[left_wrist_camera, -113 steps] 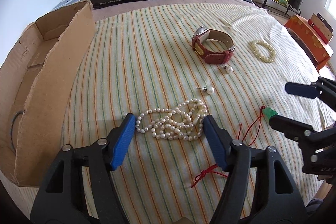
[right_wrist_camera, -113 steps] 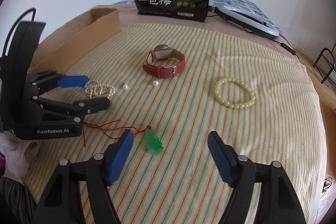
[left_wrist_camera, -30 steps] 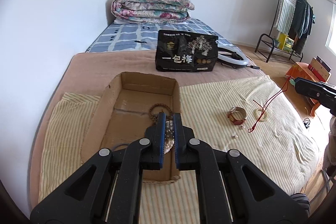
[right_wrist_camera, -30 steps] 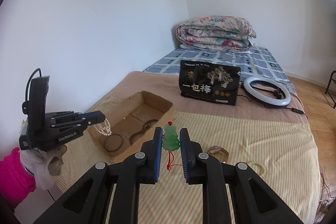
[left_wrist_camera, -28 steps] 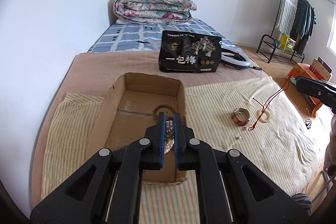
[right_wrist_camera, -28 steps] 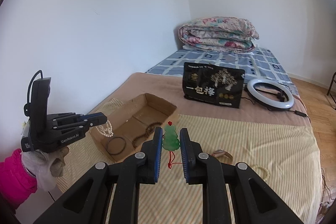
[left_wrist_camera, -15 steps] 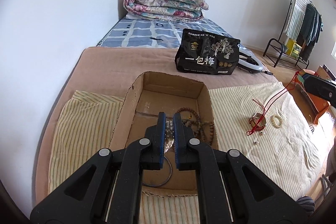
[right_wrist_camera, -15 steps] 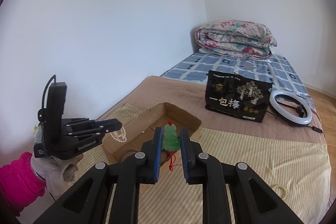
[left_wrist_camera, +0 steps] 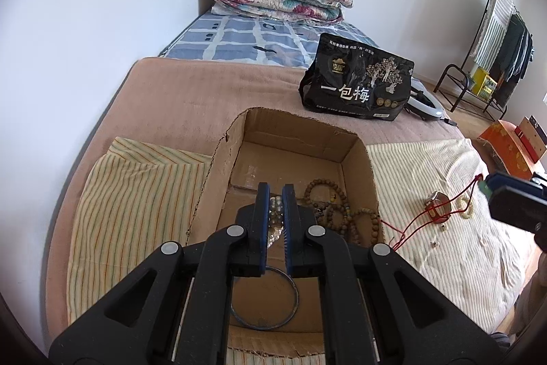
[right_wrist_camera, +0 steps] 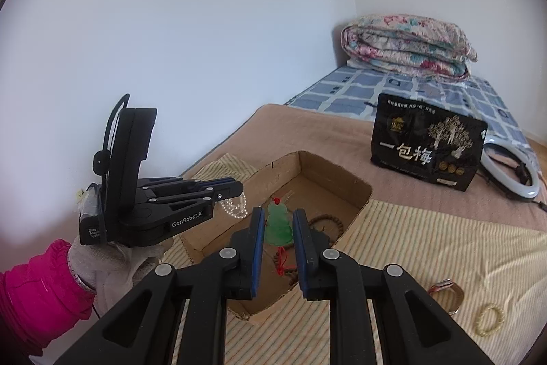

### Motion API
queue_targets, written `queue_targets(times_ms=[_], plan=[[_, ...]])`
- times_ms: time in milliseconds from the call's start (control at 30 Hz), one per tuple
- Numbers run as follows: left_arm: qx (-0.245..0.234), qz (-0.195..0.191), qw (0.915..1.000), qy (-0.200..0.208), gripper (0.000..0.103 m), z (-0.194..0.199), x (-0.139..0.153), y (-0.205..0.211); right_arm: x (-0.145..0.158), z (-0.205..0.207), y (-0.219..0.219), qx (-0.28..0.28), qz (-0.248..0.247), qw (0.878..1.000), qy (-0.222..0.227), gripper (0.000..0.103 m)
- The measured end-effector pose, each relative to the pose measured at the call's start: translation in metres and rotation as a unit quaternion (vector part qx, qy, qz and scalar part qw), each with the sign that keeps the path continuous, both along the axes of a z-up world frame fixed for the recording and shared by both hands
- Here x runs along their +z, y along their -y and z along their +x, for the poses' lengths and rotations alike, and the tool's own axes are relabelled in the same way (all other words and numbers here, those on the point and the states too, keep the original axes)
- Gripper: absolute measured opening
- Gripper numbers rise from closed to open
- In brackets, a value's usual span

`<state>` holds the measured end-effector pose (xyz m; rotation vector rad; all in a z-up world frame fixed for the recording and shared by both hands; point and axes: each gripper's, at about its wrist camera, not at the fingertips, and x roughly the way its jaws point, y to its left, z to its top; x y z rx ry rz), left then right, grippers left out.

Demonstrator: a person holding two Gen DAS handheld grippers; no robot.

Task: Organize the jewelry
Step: 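Carry the pearl necklace and jade pendant with both tools over the box, then open both tools to drop the pearls and pendant into the box, then withdraw both tools from the box toward the red watch and bracelet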

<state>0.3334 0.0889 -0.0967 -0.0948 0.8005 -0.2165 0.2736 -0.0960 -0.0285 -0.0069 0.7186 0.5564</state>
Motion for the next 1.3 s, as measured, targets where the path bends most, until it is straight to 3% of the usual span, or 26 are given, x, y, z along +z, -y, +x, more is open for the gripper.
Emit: queue_targets(times_ms=[567,633,700,733,800,867,1000,1300], plan=[[0.001,0.007,0.9997,-0.024,0.005,0.018,-0.023,0.007,-0.051,0.014,-0.023,0.017,-0.007,0.998,-0.054,0.017],[0.004,0.006,0.9996,-0.026,0.005,0.019,-0.023,0.006,-0.053,0.015,-0.022,0.018,-0.005,0.998,-0.057,0.023],[0.006,0.003,0.9995,-0.030,0.007,0.020,-0.023,0.004,-0.052,0.014,-0.021,0.014,-0.009,0.998,-0.054,0.038],[0.009,0.002,0.9994,-0.033,0.020,0.021,-0.024,0.004,-0.052,0.014,-0.021,0.013,-0.011,0.999,-0.051,0.041],[0.014,-0.004,0.9994,-0.031,0.045,0.019,-0.023,0.002,-0.052,0.013,-0.021,0.008,-0.017,0.999,-0.050,0.066],[0.019,-0.004,0.9995,-0.024,0.047,0.017,-0.021,0.001,-0.051,0.011,-0.019,0.000,-0.021,0.999,-0.045,0.078],[0.018,-0.004,0.9996,-0.023,0.047,0.017,-0.020,0.001,-0.050,0.009,-0.016,-0.016,-0.032,0.998,-0.042,0.089],[0.020,0.002,0.9996,-0.019,0.047,0.007,-0.012,0.004,-0.043,0.004,-0.003,-0.056,-0.050,0.997,-0.030,0.103]])
